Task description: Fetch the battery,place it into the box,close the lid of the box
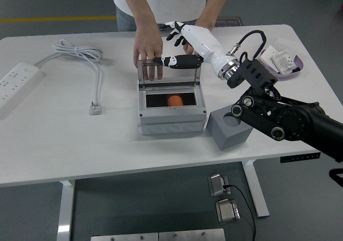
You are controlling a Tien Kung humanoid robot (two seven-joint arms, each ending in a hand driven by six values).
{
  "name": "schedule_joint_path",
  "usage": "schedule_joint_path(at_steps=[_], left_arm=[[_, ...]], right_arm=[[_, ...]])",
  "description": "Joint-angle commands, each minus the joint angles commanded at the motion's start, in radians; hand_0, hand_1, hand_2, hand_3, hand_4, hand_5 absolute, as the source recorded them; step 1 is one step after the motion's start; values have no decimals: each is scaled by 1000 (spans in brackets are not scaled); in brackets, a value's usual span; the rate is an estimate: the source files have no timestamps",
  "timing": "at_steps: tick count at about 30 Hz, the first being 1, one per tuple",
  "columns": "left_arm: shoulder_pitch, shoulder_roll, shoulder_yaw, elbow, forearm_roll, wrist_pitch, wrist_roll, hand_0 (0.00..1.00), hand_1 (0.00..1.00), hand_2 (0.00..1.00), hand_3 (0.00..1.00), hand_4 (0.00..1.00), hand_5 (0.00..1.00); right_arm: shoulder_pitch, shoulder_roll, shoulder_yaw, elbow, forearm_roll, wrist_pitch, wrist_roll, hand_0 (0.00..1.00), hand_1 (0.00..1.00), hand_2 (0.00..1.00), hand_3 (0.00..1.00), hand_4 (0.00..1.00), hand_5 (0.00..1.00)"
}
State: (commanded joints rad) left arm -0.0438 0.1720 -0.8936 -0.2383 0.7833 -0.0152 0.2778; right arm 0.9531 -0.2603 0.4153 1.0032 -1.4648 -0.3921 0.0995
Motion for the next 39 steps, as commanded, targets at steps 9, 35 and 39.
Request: schedule_joint_path(at_steps=[9,35,39], left_arm=[[-10,8,-6,-1,10,-1,4,614,625,595,603,620,222],[-5,4,3,1,-5,0,-3,614,625,594,603,620,221],[-3,3,6,1,-9,1,-4,614,625,594,603,620,221]], right_arm=[[62,33,-117,-175,135,10,47,547,542,675,851,985,743],[-17,-35,-164,-12,106,-14,44,560,544,673,840,992,781],[-42,-56,-168,48,84,-20,34,560,544,673,840,992,781]])
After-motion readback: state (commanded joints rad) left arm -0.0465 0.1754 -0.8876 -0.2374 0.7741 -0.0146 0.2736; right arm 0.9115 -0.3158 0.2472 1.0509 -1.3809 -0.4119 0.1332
